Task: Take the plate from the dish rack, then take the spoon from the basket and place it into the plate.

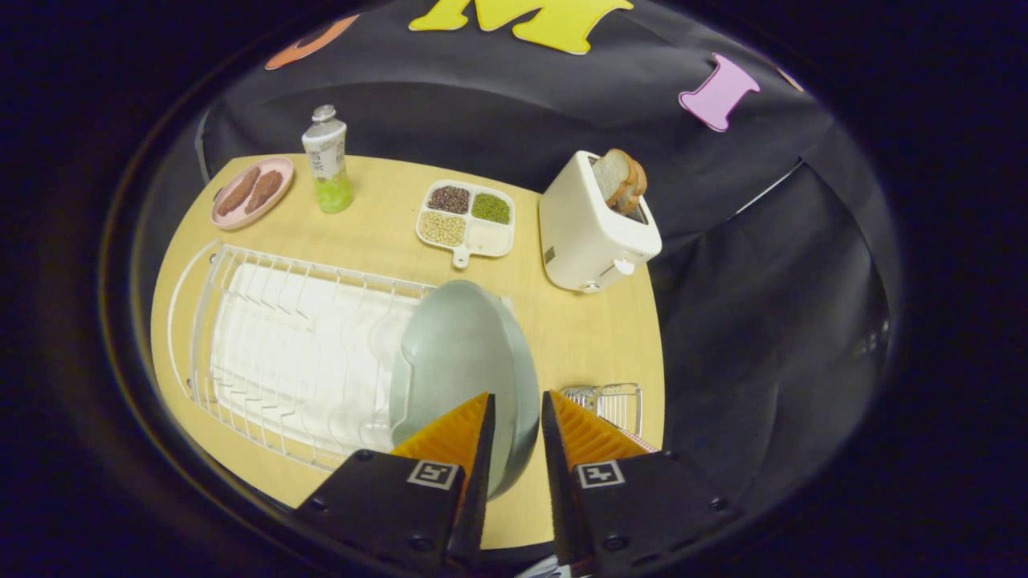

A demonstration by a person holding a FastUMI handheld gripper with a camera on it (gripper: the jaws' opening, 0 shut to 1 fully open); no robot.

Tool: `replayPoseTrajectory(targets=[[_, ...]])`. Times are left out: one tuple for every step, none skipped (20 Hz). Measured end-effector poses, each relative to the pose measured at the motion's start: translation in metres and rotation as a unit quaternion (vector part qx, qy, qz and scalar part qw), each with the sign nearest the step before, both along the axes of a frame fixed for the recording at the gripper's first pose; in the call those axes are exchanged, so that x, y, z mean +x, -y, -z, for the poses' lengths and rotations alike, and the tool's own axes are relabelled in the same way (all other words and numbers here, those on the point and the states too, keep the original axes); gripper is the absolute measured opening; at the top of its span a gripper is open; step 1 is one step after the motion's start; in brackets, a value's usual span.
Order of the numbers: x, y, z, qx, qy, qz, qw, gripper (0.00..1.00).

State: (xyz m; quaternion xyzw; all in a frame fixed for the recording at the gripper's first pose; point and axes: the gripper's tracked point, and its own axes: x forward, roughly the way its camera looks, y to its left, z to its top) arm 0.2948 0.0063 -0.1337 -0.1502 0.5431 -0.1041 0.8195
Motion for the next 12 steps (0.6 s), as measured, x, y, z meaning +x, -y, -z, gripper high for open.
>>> replayPoseTrajectory(targets=[[0.003,0.0,0.001,-0.004,-0.001,0.007,1.0,0.32],[0.0,-0.003,-0.001,-0.003,-0.002,0.006,1.0,0.25],[0.001,-0.006,-0.003,-0.002,0.0,0.008,1.0,0.23],[0.0,-0.008,-0.005,-0.004,0.002,0.01,1.0,0.21],[-0.001,-0.01,-0.007,-0.009,0.005,0.016,1.0,0.19],[-0.002,-0.012,-0.008,-0.015,0.008,0.021,1.0,0.18],[-0.004,-0.014,-0.008,-0.023,0.012,0.021,0.999,0.16],[-0.005,-0.016,-0.01,-0.03,0.016,0.026,0.999,0.16],[-0.005,-0.019,-0.013,-0.036,0.024,0.029,0.999,0.16],[-0.005,-0.02,-0.016,-0.043,0.033,0.037,0.998,0.16],[-0.005,-0.019,-0.02,-0.054,0.043,0.045,0.997,0.16],[-0.005,-0.02,-0.023,-0.062,0.051,0.048,0.996,0.16]])
